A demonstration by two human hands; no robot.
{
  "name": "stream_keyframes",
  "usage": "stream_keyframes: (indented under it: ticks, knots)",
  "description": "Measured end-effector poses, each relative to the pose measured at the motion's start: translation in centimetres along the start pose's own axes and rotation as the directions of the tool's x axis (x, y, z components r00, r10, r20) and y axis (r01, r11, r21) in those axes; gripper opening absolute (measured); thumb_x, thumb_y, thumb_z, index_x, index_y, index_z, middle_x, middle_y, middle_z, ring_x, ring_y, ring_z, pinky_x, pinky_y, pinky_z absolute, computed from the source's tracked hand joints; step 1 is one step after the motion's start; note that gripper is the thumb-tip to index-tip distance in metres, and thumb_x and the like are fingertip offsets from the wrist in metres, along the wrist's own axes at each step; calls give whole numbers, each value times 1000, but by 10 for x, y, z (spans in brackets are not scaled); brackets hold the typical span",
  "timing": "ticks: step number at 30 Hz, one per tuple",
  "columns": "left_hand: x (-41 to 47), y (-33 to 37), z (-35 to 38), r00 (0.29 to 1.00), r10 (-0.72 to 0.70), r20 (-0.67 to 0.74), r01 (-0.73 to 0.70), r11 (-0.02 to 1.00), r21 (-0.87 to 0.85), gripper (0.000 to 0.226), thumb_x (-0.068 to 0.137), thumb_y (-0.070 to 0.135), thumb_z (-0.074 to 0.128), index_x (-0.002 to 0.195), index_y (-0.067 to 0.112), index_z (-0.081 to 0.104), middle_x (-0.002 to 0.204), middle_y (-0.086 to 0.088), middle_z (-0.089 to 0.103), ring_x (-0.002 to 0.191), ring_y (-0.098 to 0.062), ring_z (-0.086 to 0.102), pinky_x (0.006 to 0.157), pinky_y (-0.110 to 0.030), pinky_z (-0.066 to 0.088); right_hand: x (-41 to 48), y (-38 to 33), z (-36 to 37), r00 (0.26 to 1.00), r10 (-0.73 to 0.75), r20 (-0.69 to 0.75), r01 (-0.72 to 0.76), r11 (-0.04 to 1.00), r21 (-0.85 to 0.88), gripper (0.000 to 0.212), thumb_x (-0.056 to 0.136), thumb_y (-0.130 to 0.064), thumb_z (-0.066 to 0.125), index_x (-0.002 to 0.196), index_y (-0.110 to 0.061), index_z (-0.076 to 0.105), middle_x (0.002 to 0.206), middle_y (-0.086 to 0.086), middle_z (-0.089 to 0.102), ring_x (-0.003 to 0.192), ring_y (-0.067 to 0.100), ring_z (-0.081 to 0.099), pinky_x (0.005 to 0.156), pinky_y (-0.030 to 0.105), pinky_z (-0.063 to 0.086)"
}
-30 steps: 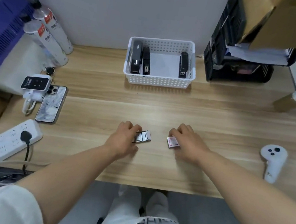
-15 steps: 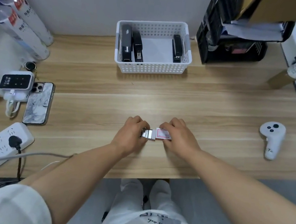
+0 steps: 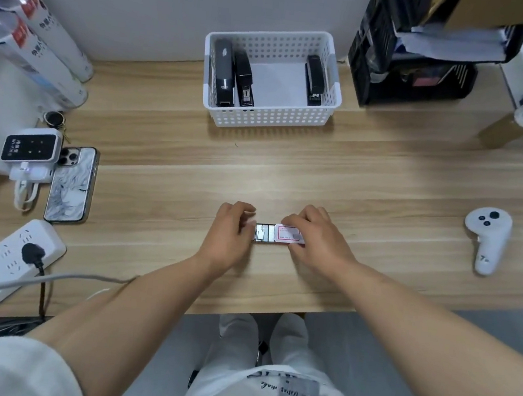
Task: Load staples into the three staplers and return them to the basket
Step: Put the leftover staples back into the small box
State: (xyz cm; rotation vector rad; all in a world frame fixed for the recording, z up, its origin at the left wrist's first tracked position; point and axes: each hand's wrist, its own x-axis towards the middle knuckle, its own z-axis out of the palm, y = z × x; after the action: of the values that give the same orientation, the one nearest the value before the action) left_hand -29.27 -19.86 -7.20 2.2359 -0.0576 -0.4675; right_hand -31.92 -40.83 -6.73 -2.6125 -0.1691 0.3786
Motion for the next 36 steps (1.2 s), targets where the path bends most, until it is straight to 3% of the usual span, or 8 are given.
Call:
stream_keyframes:
  ticks: [3, 7, 13, 20, 31, 36]
  knots:
    - [4, -3, 0, 999, -37, 15, 35, 996, 76, 24, 93, 4, 55, 112, 13, 66, 107, -8, 58, 90, -16, 57, 87, -24, 46, 1, 0, 0, 1000, -5, -3, 5, 1000, 6, 36, 84, -18, 68, 120, -24, 65, 106, -1, 51, 105, 22, 44, 77, 37, 46]
    - [6, -5, 4, 993, -115, 10, 115, 993, 40, 15, 88, 7, 64, 99, 17, 70, 87, -3, 66, 70, -11, 56, 67, -21, 43, 0, 1, 2, 1000, -5, -4, 5, 1000, 6, 37, 83, -18, 68, 120, -26, 65, 104, -3, 49, 104, 20, 43, 76, 37, 47]
    - [8, 0, 10, 988, -151, 20, 151, 987, -44, 13, 85, 6, 67, 94, 15, 72, 78, 4, 62, 64, -13, 54, 69, -28, 48, 1, -3, 6, 999, -29, -12, 30, 999, 20, 35, 83, -20, 65, 117, -29, 63, 103, -6, 47, 104, 18, 43, 73, 36, 47]
    - [9, 5, 16, 985, -169, 35, 171, 982, -80, 15, 84, 5, 67, 95, 15, 72, 77, 7, 61, 62, -9, 52, 65, -21, 47, 2, -3, 7, 999, -43, -11, 44, 998, 40, 36, 84, -18, 67, 119, -27, 65, 104, -4, 49, 103, 19, 43, 71, 38, 49]
    - [8, 14, 18, 981, -183, 60, 188, 978, -91, 17, 85, 2, 62, 94, 13, 72, 77, 4, 61, 66, -15, 54, 66, -39, 56, 4, -1, 6, 999, -43, 3, 43, 998, 52, 36, 85, -18, 67, 120, -28, 64, 104, -5, 48, 104, 19, 42, 71, 39, 50]
    - [8, 16, 17, 982, -183, 43, 185, 982, -41, 12, 85, 6, 66, 87, 13, 75, 82, -1, 73, 72, -15, 60, 65, -24, 46, 4, -1, 6, 999, -33, 21, 31, 996, 86, 36, 85, -17, 67, 119, -29, 64, 105, -6, 47, 105, 16, 40, 72, 43, 52]
